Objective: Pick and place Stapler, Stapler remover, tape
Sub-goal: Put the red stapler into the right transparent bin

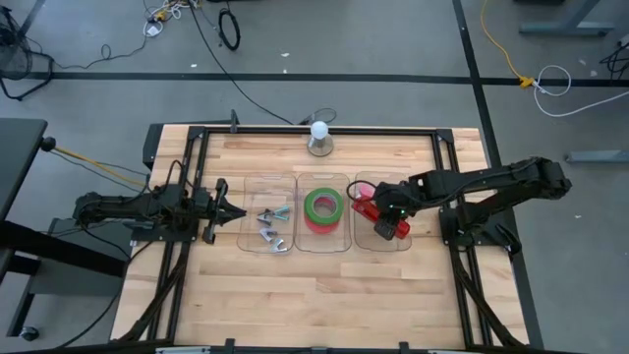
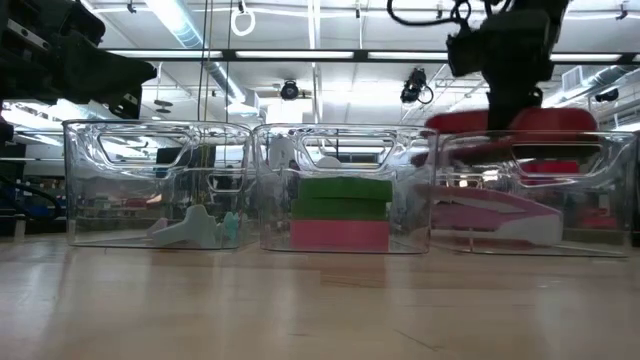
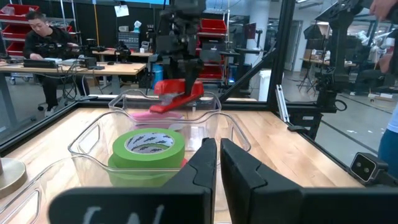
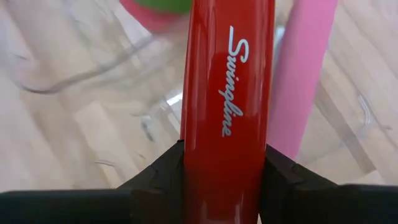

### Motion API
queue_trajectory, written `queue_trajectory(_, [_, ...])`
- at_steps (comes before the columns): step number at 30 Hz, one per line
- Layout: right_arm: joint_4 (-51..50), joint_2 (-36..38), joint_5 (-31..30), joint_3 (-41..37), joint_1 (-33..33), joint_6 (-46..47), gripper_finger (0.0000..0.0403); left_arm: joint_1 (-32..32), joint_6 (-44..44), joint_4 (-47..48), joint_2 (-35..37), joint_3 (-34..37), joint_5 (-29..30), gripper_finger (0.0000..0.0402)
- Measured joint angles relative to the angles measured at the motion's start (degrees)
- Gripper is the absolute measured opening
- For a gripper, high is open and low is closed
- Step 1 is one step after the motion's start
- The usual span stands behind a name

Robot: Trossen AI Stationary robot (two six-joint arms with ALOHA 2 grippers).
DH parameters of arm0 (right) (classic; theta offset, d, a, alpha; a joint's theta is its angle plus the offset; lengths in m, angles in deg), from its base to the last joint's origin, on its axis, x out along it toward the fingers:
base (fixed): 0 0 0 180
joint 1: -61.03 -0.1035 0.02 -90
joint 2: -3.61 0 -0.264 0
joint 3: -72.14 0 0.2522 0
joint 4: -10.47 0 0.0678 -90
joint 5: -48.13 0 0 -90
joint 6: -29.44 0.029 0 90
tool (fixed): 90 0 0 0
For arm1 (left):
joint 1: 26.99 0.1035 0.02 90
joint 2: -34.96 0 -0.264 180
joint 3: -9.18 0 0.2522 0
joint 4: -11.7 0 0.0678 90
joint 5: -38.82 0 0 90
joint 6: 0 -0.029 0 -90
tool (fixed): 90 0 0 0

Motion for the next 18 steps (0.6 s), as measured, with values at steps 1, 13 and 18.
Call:
queue_trajectory(1, [0.1, 0.3, 0.0, 0.5, 0.0, 0.0, 0.0141, 0.0, 0.0, 0.0, 0.0, 0.0, 0.0, 0.0025])
queue_trajectory(13, [-1.3, 4.1, 0.0, 2.7, 1.5, 2.0, 0.0141, 0.0, 0.0, 0.0, 0.0, 0.0, 0.0, 0.0025])
queue_trajectory(18, [-4.2, 6.6, -0.8, 2.7, 2.9, 0.5, 0.0141, 0.0, 0.0, 0.0, 0.0, 0.0, 0.0, 0.0025])
